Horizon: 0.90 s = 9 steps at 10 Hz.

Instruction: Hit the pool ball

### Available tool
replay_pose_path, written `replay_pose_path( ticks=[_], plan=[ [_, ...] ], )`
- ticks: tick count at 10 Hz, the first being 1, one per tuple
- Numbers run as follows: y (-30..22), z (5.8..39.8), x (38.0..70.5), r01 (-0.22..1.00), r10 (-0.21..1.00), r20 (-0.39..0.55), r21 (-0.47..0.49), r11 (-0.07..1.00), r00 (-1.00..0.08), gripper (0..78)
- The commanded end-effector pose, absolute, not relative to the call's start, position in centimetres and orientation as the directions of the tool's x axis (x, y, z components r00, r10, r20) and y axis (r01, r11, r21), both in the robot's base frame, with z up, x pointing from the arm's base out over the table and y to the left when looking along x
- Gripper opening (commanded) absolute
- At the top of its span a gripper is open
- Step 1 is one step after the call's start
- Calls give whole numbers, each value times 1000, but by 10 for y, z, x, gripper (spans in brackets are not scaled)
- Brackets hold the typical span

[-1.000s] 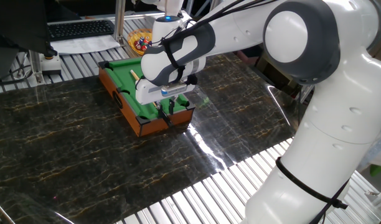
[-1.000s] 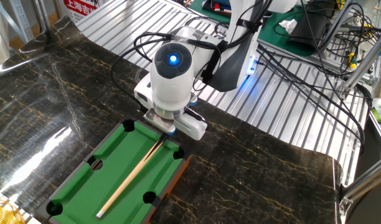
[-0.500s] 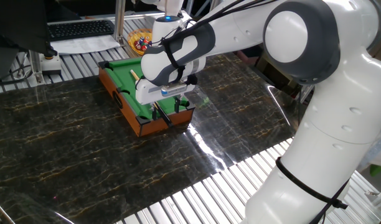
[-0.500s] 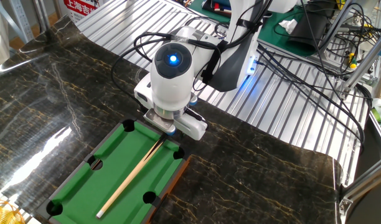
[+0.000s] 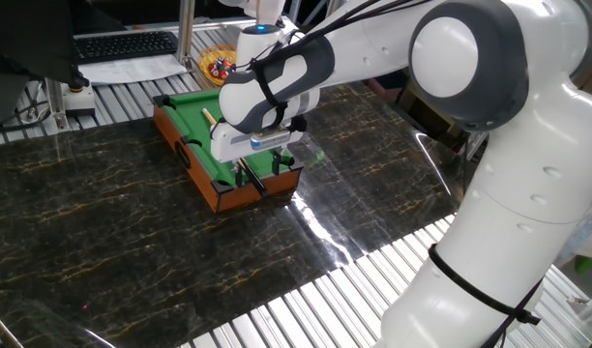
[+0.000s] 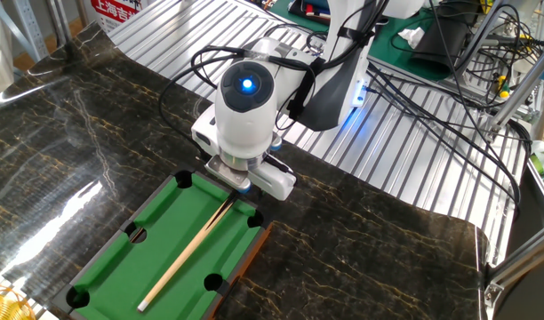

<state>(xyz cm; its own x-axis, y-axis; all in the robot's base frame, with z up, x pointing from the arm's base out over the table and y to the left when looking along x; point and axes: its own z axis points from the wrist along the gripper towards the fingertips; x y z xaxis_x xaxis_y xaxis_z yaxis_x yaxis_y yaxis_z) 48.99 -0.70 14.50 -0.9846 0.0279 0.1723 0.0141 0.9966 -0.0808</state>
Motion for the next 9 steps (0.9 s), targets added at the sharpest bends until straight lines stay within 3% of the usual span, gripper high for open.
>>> replay_pose_path(
  ticks=[1, 6, 9],
  plan=[
    [-1, 198, 515, -1, 0, 168, -10, 1000, -986, 774],
    [3, 219, 520, -60, -60, 153, 3, 998, -986, 774],
    [5, 231, 519, -54, -62, 129, 61, 997, -990, 774]
  ],
)
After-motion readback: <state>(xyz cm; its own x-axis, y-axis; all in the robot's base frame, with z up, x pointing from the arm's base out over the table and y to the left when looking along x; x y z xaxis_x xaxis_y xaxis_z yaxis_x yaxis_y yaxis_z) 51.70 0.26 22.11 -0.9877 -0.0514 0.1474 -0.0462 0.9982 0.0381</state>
